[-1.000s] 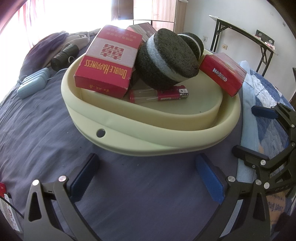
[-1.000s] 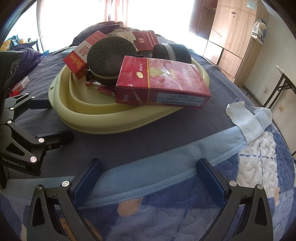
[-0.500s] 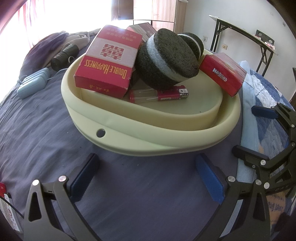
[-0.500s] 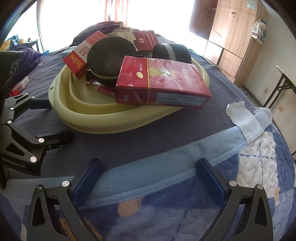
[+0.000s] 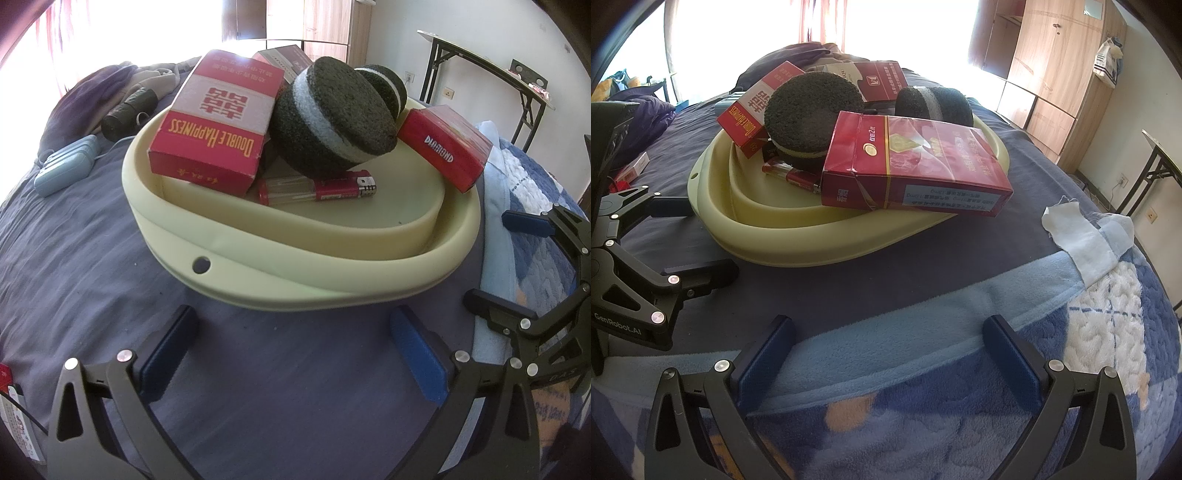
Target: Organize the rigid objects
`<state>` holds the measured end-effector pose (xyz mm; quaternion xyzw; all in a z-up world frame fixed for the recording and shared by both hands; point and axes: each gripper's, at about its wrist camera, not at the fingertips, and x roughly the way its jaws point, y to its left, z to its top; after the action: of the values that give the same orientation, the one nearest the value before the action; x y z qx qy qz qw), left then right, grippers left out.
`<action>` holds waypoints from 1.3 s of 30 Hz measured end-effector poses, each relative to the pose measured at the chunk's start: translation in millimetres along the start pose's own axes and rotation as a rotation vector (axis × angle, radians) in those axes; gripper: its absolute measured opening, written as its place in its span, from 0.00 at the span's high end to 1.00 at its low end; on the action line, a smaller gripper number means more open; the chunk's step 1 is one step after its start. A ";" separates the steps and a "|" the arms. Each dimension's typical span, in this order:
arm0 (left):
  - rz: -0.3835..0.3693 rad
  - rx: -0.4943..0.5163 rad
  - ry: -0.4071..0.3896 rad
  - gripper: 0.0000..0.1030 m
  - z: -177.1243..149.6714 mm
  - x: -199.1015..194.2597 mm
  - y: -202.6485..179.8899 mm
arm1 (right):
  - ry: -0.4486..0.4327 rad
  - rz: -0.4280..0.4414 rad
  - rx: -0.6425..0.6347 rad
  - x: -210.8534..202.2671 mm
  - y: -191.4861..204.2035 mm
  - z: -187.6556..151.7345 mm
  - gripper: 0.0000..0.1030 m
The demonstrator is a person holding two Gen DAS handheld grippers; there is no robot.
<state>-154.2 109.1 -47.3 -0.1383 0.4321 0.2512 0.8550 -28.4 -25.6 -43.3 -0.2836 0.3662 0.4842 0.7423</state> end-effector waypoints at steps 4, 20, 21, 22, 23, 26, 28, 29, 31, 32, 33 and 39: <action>0.000 0.000 0.000 0.00 0.1 0.1 0.0 | 0.000 0.000 0.000 0.7 -0.2 0.0 0.00; 0.002 0.001 0.000 0.00 0.1 0.0 -0.3 | 0.000 -0.001 0.000 0.2 0.0 0.0 0.00; -0.001 0.000 0.000 0.00 0.3 0.2 0.4 | 0.000 0.000 0.000 0.1 -0.1 0.0 0.00; -0.001 -0.001 0.000 0.00 -0.1 -0.1 0.1 | 0.000 0.000 0.000 0.8 -0.4 0.0 0.00; 0.001 0.001 0.000 0.00 0.2 0.2 0.0 | 0.000 0.000 0.000 0.2 0.0 0.0 0.00; 0.001 0.001 0.000 0.00 0.0 0.1 0.2 | 0.000 0.000 0.000 0.8 -0.1 -0.2 0.00; 0.003 0.001 0.001 0.00 0.0 -0.1 0.8 | 0.000 0.000 0.000 -0.1 0.1 0.0 0.00; 0.001 0.000 0.001 0.00 -0.2 -0.4 1.9 | 0.000 0.000 0.000 -0.5 0.4 -0.2 0.00; 0.004 0.002 0.001 0.00 -0.7 -0.5 0.9 | 0.000 0.000 0.000 -0.5 0.3 -0.2 0.00; 0.004 0.002 0.000 0.00 -0.2 -0.5 1.6 | 0.000 -0.001 0.000 0.1 0.4 -0.3 0.00; 0.004 0.002 0.000 0.00 -0.4 -0.5 2.3 | 0.000 0.000 0.000 -0.5 0.3 -0.2 0.00; 0.005 0.004 0.000 0.00 -0.7 -0.4 2.9 | 0.000 -0.001 0.000 -0.3 0.5 -0.3 0.00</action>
<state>-156.5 111.0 -47.4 -0.1356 0.4330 0.2526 0.8546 -29.0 -25.7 -43.3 -0.2837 0.3662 0.4839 0.7424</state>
